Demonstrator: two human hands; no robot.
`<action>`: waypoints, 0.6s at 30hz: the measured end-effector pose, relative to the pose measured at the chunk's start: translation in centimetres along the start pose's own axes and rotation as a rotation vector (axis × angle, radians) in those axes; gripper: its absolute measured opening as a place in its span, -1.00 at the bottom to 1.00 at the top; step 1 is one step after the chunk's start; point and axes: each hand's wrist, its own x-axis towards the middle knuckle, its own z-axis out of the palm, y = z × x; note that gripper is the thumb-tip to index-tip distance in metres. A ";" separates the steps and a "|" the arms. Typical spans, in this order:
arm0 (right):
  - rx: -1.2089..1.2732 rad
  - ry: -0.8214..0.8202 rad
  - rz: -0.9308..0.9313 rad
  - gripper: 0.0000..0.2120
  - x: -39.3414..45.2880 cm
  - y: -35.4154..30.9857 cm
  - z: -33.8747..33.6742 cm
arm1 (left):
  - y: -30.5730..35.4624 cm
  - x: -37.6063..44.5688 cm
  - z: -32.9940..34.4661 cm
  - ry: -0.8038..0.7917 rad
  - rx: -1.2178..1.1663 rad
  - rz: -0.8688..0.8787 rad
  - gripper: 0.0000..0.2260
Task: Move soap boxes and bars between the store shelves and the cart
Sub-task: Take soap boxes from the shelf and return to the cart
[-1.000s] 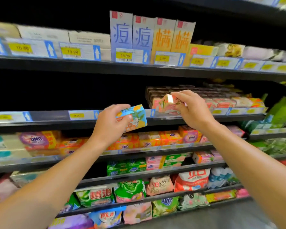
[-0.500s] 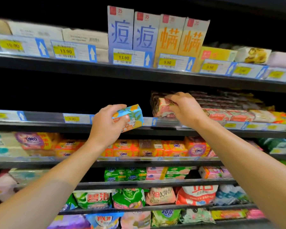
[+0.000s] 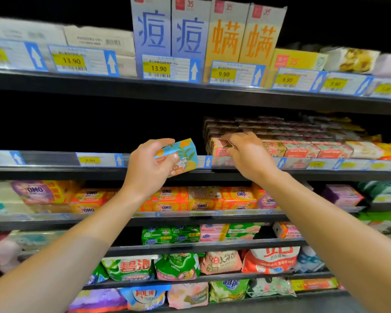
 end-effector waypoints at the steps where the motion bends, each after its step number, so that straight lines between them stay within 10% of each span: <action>1: 0.002 0.031 0.003 -0.65 -0.3 0.0 0.5 | 0.0 0.0 0.0 0.002 -0.001 0.001 -0.69; 18: -0.188 0.210 -0.066 -0.45 -2.6 0.7 4.5 | 0.9 0.9 -0.4 -0.003 0.029 0.101 -0.64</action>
